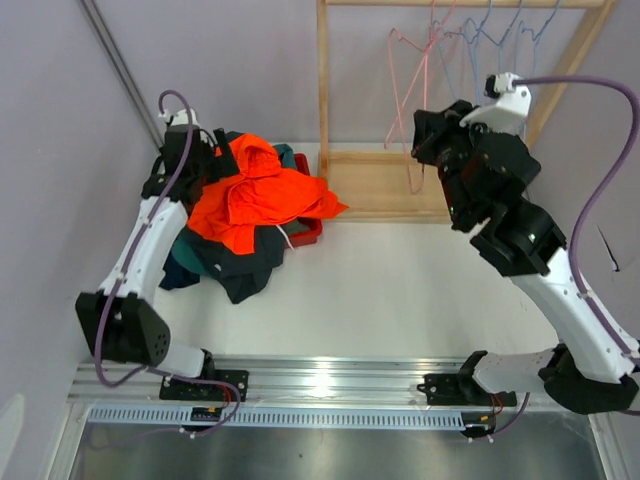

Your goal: Remove the shorts from the hanger

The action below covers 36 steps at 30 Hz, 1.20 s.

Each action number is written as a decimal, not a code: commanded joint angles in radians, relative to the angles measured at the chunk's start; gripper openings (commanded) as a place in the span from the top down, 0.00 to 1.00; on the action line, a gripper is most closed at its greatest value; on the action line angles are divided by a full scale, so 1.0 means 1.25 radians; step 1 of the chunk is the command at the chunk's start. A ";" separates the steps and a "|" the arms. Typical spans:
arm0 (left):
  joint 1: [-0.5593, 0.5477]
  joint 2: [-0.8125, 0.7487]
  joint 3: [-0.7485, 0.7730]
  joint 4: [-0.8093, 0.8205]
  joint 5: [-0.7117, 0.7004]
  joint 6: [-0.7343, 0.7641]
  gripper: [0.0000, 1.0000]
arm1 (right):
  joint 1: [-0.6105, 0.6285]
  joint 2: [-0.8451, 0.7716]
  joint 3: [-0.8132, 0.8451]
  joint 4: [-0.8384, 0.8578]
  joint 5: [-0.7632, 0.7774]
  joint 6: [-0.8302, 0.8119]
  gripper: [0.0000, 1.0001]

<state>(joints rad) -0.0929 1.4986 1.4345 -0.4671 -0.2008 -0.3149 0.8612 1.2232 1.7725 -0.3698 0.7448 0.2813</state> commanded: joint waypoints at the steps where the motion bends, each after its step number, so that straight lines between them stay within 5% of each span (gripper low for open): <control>1: 0.002 -0.167 -0.052 0.082 0.055 -0.014 0.01 | -0.093 0.058 0.075 -0.007 -0.160 0.033 1.00; 9: 0.002 -0.343 -0.189 0.139 0.089 0.019 0.01 | -0.187 0.240 0.183 0.020 -0.242 0.050 1.00; 19: 0.002 -0.380 -0.276 0.190 0.136 0.019 0.01 | -0.230 0.418 0.363 -0.013 -0.263 0.029 1.00; 28: 0.002 -0.390 -0.284 0.188 0.131 0.025 0.01 | -0.239 0.372 0.265 -0.005 -0.249 0.057 1.00; 30: 0.002 -0.396 -0.285 0.192 0.136 0.027 0.01 | -0.234 0.307 0.185 0.017 -0.239 0.068 0.81; 33: -0.001 -0.406 -0.283 0.179 0.131 0.037 0.01 | -0.220 0.199 0.065 0.058 -0.212 0.063 0.15; 36: -0.003 -0.420 -0.245 0.149 0.132 0.035 0.01 | -0.197 0.097 -0.024 0.060 -0.176 0.056 0.01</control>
<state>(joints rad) -0.0937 1.0138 1.0801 -0.2722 -0.0475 -0.2890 0.5884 1.5162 1.8030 -0.3744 0.4656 0.3557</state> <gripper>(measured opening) 0.994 0.966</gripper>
